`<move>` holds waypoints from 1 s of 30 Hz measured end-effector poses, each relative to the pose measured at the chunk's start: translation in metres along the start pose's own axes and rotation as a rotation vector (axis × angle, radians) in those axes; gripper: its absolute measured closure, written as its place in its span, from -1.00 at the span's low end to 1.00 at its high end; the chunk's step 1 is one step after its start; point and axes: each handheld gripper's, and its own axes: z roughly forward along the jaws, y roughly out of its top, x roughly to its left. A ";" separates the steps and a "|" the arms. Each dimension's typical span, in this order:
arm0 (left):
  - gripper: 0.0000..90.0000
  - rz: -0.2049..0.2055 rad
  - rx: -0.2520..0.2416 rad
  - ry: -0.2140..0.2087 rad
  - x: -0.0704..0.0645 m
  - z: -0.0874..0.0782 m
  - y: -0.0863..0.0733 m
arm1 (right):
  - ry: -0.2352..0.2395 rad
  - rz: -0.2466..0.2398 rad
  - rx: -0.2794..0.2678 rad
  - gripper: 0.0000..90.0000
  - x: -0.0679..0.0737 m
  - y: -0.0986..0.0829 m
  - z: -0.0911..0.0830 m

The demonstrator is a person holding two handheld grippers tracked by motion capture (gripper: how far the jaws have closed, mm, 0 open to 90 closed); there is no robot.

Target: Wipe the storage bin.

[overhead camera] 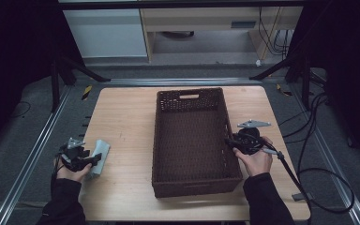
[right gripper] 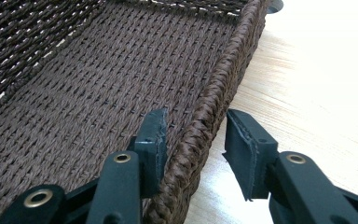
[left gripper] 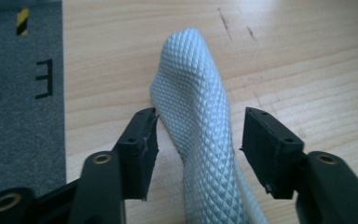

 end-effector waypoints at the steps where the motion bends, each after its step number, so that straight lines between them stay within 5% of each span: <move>1: 0.06 0.004 0.010 -0.003 0.000 0.001 -0.001 | 0.000 0.000 0.000 0.30 0.000 0.000 0.000; 11: 0.71 0.021 0.058 -0.015 -0.006 0.006 -0.001 | -0.004 0.000 -0.004 0.35 0.000 -0.001 0.002; 21: 0.75 0.008 -0.010 -0.077 -0.020 -0.002 0.012 | 0.010 0.012 0.003 0.41 0.000 -0.002 0.003; 30: 0.76 0.040 -0.050 -0.125 -0.038 -0.001 0.031 | 0.015 0.013 0.018 0.40 0.000 -0.001 0.005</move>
